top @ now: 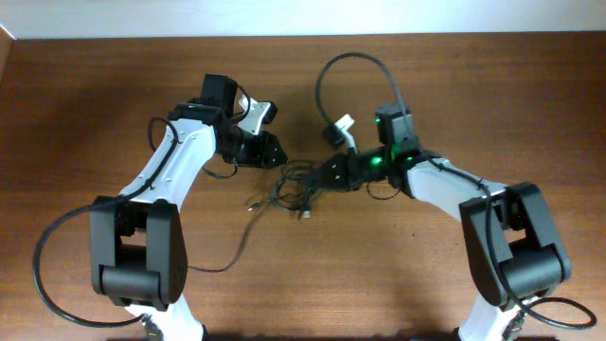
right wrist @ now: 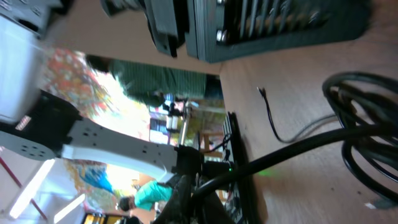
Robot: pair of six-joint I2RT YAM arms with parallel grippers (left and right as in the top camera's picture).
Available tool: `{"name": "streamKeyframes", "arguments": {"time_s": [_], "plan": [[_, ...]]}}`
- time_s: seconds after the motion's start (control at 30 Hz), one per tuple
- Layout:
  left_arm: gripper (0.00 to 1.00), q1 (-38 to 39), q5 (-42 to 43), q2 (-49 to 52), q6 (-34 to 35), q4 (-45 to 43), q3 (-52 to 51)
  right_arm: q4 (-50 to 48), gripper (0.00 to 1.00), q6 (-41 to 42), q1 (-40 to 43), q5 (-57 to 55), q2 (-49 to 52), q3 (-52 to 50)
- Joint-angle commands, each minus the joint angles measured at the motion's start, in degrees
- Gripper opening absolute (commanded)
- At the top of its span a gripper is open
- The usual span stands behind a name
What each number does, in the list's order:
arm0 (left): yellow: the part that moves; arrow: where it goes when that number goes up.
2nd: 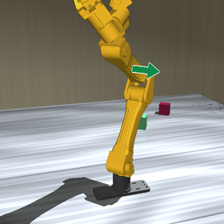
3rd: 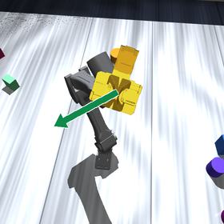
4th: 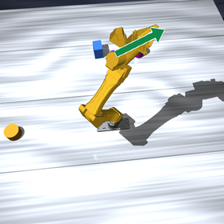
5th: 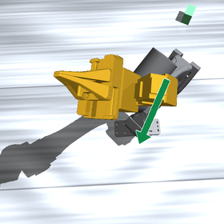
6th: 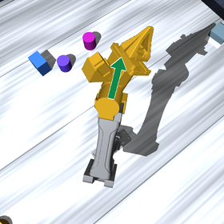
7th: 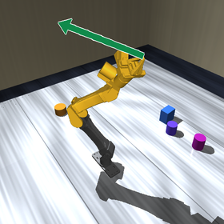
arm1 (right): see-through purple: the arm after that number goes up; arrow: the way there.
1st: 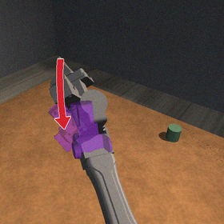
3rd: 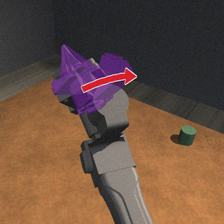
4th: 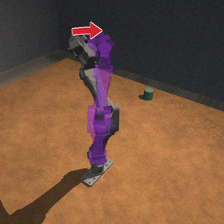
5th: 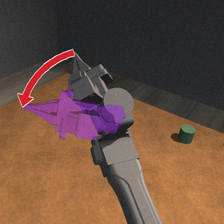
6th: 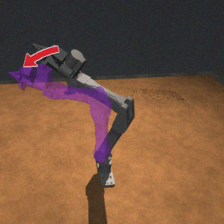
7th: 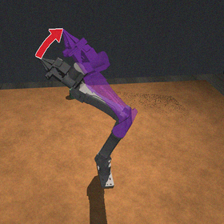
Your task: Untangle cables
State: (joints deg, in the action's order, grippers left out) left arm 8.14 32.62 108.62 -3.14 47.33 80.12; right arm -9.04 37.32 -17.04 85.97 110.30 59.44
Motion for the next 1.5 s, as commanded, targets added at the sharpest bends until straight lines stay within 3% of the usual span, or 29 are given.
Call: {"name": "streamKeyframes", "arguments": {"time_s": [0.0, 0.1, 0.2, 0.27, 0.33, 0.4, 0.53, 0.6, 0.8, 0.93, 1.03, 1.07, 1.13, 1.23, 1.3, 1.47], "plan": [[0.41, 0.0, 1.0, -0.2, -1.3, 0.3, -0.5, 0.3, 0.04, -0.2, 2.7, 3.0, -1.3, 0.0], [0.52, 0.0, 9.8, -0.2, -12.6, 3.1, -0.5, 0.3, 0.04, -0.2, 3.0, 3.0, -1.3, 0.0], [0.45, 0.0, 9.9, -0.2, -16.5, 4.6, -0.5, 0.3, 0.04, -0.2, 3.0, 3.0, -1.3, 0.0], [0.49, 0.0, 9.8, -0.2, -20.0, 6.7, -0.5, 0.3, 0.04, -0.2, 3.0, 3.0, -1.3, 0.0], [0.49, 0.0, 9.6, -0.2, -20.8, 7.5, -0.5, 0.3, 0.04, -0.2, 3.0, 3.0, -1.3, 0.0], [0.58, 1.2, 6.8, -0.2, -20.8, 8.4, -0.5, 0.3, 0.04, -0.2, 3.0, 3.0, -1.3, 0.0], [0.66, 5.9, 0.8, 0.2, -20.8, 8.4, -0.7, 0.3, 0.04, -0.2, 3.0, 3.0, -1.3, 0.0], [0.61, 9.0, -2.7, 1.7, -19.1, 6.2, -0.7, 0.3, 0.04, -0.2, 3.0, 3.0, -1.3, 0.0], [0.25, 9.6, -3.0, 3.9, -16.8, 3.2, -0.7, 0.3, 0.04, -0.2, 3.0, 3.0, -1.3, 0.0], [0.04, 8.6, -9.9, 3.9, -6.4, 1.5, -0.7, 0.3, 0.04, 0.9, 3.7, 2.1, -1.3, 0.0], [0.01, 7.4, -8.6, 3.9, -5.1, 1.9, -0.7, 0.3, 0.05, 0.9, 4.9, -0.1, -1.3, 0.0], [0.00, 7.2, -7.8, 3.9, -5.0, 2.1, -0.7, 0.3, 0.08, 0.9, 5.6, -1.5, -1.2, 0.0], [0.00, 7.0, -6.5, 3.9, -5.1, 2.4, -0.7, 0.3, 0.23, 0.9, 7.3, -4.6, -1.2, 0.0], [0.02, 6.9, -4.1, 3.9, -5.1, 2.6, -0.7, 4.3, 0.63, 0.8, 9.3, -10.8, -1.2, 0.0], [0.02, 6.9, -3.9, 3.9, -5.0, 2.6, -0.7, 10.6, 0.68, -2.2, 8.5, -13.6, -1.2, 0.0], [0.02, 6.9, -3.9, 3.9, -5.0, 2.6, -0.7, 26.6, 0.68, -19.4, 3.9, -15.9, -1.2, 0.0]]}}
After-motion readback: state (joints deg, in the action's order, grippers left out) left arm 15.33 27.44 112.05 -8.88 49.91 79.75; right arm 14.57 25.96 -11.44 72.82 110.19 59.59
